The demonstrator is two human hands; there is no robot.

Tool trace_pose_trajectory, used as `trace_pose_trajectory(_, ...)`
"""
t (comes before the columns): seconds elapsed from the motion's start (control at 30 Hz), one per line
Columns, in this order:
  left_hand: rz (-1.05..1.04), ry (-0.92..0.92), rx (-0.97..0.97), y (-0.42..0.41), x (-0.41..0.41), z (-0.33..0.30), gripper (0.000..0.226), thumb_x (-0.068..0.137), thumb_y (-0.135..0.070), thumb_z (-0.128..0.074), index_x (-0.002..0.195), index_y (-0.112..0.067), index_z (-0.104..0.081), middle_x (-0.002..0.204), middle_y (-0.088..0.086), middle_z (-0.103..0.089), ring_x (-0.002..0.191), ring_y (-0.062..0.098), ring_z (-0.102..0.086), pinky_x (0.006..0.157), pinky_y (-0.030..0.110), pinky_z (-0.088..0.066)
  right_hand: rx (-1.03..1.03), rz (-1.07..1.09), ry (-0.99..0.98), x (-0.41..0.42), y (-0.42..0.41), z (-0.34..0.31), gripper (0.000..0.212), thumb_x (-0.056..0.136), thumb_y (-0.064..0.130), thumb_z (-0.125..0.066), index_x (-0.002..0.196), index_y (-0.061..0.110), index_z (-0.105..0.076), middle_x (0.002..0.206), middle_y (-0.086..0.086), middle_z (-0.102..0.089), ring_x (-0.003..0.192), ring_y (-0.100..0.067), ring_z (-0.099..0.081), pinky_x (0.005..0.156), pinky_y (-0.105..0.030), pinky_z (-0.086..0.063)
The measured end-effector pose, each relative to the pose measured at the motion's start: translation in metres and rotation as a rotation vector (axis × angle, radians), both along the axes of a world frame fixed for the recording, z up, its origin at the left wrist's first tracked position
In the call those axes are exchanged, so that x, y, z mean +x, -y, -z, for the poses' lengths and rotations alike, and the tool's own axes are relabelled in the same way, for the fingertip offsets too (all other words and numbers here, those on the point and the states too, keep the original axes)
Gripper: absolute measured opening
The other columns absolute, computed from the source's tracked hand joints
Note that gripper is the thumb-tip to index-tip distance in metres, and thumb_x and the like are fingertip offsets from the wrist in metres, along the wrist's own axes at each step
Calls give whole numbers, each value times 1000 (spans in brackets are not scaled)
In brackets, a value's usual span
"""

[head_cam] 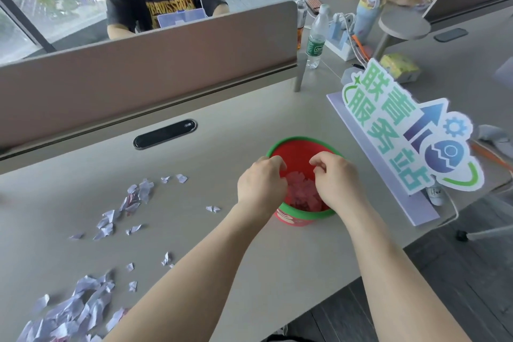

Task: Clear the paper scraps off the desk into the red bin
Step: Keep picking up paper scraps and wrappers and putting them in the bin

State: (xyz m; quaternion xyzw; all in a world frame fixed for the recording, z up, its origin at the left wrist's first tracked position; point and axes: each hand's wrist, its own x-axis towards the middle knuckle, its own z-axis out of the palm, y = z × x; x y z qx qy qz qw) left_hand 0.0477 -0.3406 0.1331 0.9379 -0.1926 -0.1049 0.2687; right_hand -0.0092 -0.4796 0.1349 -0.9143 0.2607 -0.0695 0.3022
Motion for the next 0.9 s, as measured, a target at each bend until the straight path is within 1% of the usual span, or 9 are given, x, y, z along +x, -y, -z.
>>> trace_pose_trajectory(0.23,-88,27,-84,-25,4,3,19,85,-23,-51,97,-30,-64,99,-7,-61,88,20,-61,71,32,-51,4,-65,109,11,-31,-15,17,89,14,-54,96,20,-69,93,4,-71,88,-17,-62,75,-23,-41)
trace_pose_trajectory(0.33,-142,47,-94,-52,6,6,19,86,-22,-51,97,-29,-65,98,-7,-60,85,19,-61,67,30,-50,38,-164,149,20,-61,-19,15,90,16,-55,92,21,-69,85,6,-70,80,-15,-61,71,-23,-41)
trace_pose_trajectory(0.4,-190,48,-86,-77,9,9,18,87,-22,-51,97,-28,-65,98,-7,-60,84,19,-61,65,29,-49,61,-243,159,28,-87,-19,14,89,17,-56,94,22,-68,82,8,-68,76,-12,-59,67,-20,-38)
trace_pose_trajectory(0.47,-243,39,-64,-103,10,15,18,88,-22,-51,98,-28,-64,99,-7,-60,83,18,-61,64,29,-47,68,-329,136,34,-113,-16,15,90,18,-55,97,24,-67,82,9,-67,73,-10,-58,66,-21,-39)
trace_pose_trajectory(0.57,-339,18,-33,-150,8,25,18,87,-23,-52,100,-28,-64,101,-8,-60,89,17,-61,66,30,-48,85,-455,40,44,-156,-1,18,90,20,-53,102,25,-65,92,9,-70,81,-14,-63,68,-24,-42)
trace_pose_trajectory(0.67,-438,-35,14,-201,5,39,20,87,-24,-54,105,-28,-64,106,-8,-58,93,16,-60,71,32,-51,99,-609,-106,52,-199,23,22,90,23,-53,111,26,-61,101,6,-65,91,-19,-62,75,-29,-47)
trace_pose_trajectory(0.77,-532,-80,60,-252,-1,54,26,86,-24,-54,110,-29,-61,115,-9,-55,98,15,-59,70,30,-47,41,-743,-252,59,-240,49,36,89,28,-55,125,29,-52,117,3,-54,105,-21,-55,84,-34,-48)
trace_pose_trajectory(0.83,-586,-122,74,-282,-5,63,30,85,-22,-55,113,-28,-60,118,-7,-53,101,17,-58,69,29,-44,-5,-804,-320,66,-263,64,45,88,28,-54,132,32,-45,127,3,-47,118,-20,-47,86,-33,-45)
trace_pose_trajectory(0.9,-623,-156,89,-306,-6,71,35,84,-22,-56,118,-29,-57,121,-5,-51,104,19,-56,71,31,-47,-34,-831,-365,73,-282,77,51,87,25,-53,136,34,-40,132,4,-42,123,-21,-40,86,-34,-44)
